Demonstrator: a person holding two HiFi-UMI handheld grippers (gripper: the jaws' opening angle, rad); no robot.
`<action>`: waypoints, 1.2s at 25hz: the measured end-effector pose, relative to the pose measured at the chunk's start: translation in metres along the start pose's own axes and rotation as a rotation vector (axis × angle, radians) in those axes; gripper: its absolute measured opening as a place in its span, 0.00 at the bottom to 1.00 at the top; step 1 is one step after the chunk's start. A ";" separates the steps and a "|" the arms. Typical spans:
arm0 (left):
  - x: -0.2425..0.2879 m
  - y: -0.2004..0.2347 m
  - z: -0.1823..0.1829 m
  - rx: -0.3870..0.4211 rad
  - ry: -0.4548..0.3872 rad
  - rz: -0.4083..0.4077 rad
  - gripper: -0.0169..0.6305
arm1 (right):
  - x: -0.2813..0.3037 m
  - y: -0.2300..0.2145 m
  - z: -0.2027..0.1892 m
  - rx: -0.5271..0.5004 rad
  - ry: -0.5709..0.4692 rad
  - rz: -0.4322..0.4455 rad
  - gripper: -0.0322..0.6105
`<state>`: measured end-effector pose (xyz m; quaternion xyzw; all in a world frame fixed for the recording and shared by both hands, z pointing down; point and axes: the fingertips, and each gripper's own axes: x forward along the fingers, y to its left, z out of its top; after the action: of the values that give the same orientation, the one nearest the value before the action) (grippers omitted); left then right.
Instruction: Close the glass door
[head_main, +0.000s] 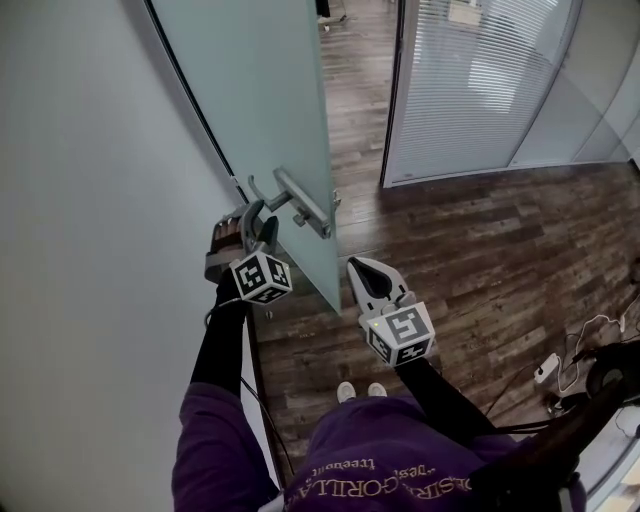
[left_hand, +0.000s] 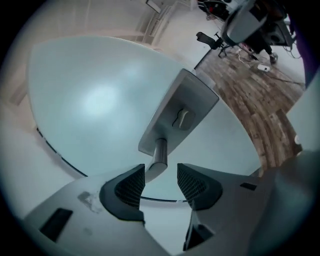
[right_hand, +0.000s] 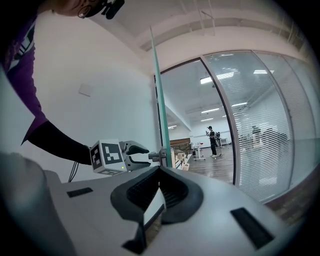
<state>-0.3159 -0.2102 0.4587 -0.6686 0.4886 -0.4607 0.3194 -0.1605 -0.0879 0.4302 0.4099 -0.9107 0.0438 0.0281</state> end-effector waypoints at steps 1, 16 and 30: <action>0.003 0.002 0.002 0.038 -0.001 0.004 0.30 | 0.000 0.000 0.000 0.000 0.001 0.000 0.04; 0.018 0.007 0.014 0.207 -0.003 -0.071 0.23 | 0.004 0.009 0.006 0.000 0.003 0.016 0.04; 0.028 0.002 0.017 0.203 0.061 -0.112 0.23 | 0.014 0.013 0.003 -0.008 0.006 -0.029 0.04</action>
<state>-0.2985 -0.2379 0.4594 -0.6449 0.4106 -0.5450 0.3442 -0.1797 -0.0898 0.4279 0.4229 -0.9046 0.0412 0.0331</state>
